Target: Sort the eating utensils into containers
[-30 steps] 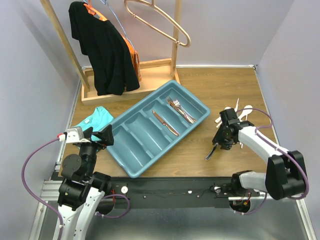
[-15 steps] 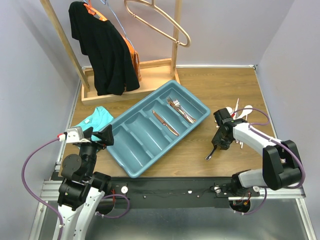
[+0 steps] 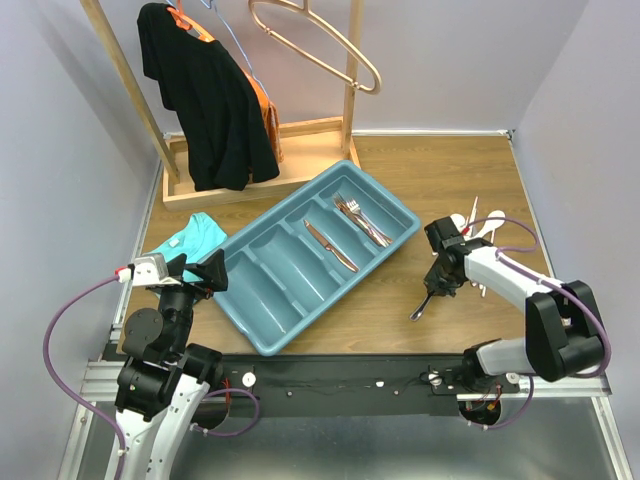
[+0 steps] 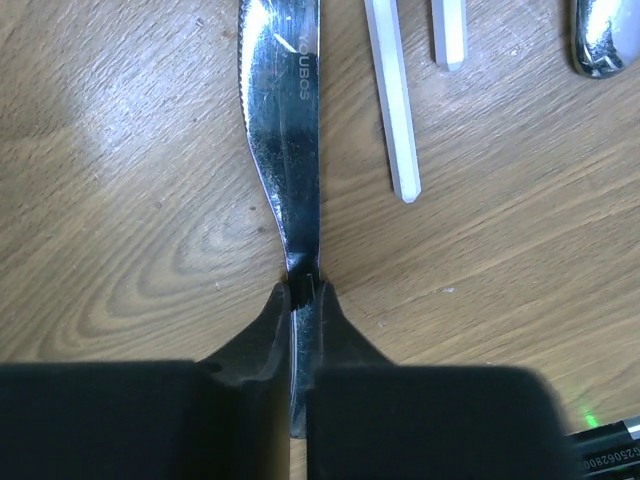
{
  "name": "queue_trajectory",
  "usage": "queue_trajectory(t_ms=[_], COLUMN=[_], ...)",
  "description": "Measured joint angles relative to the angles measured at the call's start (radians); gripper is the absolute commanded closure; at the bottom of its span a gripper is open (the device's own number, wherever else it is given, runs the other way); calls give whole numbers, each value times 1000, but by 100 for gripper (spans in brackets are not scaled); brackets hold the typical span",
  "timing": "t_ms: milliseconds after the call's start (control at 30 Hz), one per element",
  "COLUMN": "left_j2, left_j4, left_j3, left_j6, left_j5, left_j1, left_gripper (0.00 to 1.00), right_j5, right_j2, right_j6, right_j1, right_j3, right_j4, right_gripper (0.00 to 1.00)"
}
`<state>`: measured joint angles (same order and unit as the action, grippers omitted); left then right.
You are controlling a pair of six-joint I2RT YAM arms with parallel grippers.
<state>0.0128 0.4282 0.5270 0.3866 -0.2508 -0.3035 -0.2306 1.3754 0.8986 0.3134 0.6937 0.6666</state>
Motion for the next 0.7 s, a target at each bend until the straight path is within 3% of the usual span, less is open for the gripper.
queue_trajectory(t_ms=[433,700], left_j2=[0,0], left_j4=[0,0], left_j3=[0,0], left_j6=[0,0], left_j5=[0,0], left_j1=[0,0], left_gripper=[1,1], right_j5=[-67,-93], right_j2=[-76,-129], right_j6=[12,-61], right_j1=[3,3], right_j3=[-10,110], right_j4=[74,138], right_gripper=[99,99])
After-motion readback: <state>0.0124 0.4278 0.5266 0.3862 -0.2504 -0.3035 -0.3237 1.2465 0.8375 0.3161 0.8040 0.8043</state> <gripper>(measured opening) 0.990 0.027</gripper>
